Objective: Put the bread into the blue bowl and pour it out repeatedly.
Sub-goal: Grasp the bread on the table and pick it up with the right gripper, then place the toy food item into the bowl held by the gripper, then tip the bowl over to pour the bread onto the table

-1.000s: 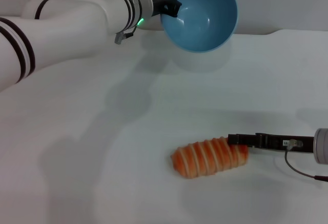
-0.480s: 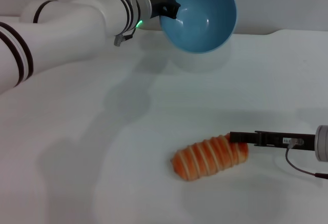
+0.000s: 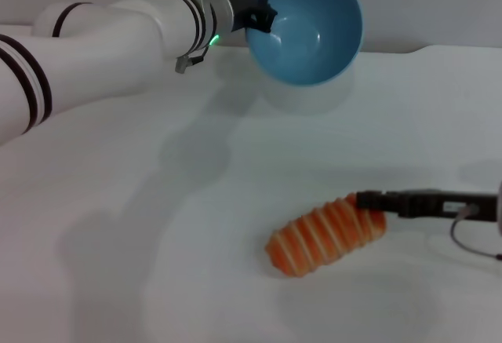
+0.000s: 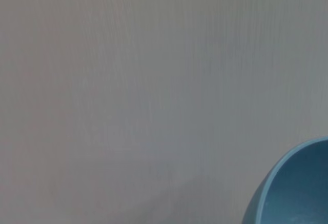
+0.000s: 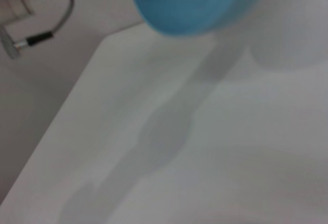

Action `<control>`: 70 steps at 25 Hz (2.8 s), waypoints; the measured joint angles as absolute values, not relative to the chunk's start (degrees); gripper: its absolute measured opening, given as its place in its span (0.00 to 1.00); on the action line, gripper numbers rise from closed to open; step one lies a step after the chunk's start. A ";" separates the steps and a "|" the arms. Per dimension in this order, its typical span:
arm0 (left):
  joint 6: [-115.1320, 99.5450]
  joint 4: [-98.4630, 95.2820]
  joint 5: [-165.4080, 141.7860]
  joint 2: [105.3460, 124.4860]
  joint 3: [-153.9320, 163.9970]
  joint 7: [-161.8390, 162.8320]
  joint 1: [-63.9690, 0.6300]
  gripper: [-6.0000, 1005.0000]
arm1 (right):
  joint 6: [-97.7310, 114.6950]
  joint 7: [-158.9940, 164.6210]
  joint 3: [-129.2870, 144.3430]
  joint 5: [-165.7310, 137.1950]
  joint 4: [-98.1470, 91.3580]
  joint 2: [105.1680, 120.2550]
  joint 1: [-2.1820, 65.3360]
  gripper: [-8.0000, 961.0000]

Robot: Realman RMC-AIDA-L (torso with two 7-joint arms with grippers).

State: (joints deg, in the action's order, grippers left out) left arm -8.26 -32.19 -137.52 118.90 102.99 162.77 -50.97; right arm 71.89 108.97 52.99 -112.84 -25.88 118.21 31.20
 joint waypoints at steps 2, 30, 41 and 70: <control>-10.58 -32.09 -137.44 118.63 102.99 162.43 -51.10 0.00 | 75.01 108.90 52.14 -113.60 -32.08 118.10 29.79 0.27; -30.28 -37.13 -125.47 119.09 115.95 162.34 -58.06 0.00 | 76.36 108.92 41.24 -119.12 -50.33 118.21 32.51 0.11; -28.23 -36.50 -124.54 119.05 116.09 162.07 -57.74 0.00 | 72.35 104.72 44.21 -113.72 -47.20 118.43 31.20 0.19; -22.12 -33.80 -124.47 118.94 116.40 162.18 -54.71 0.00 | 61.15 16.13 33.15 -39.41 -11.04 118.88 24.35 0.53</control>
